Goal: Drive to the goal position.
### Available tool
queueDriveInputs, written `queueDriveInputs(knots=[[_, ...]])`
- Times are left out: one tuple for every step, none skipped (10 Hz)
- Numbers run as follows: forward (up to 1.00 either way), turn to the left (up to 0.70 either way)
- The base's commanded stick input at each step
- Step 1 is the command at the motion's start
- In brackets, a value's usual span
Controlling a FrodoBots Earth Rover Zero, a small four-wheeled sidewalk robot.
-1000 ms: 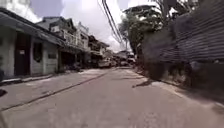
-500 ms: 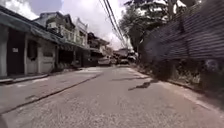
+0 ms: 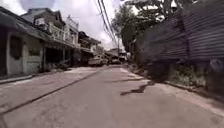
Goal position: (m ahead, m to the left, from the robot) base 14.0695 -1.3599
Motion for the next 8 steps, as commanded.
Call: queueDriveInputs(knots=[[1.0, 0.0], [1.0, 0.0], [1.0, 0.0], [1.0, 0.0], [1.0, 0.0], [1.0, 0.0], [1.0, 0.0], [1.0, 0.0]])
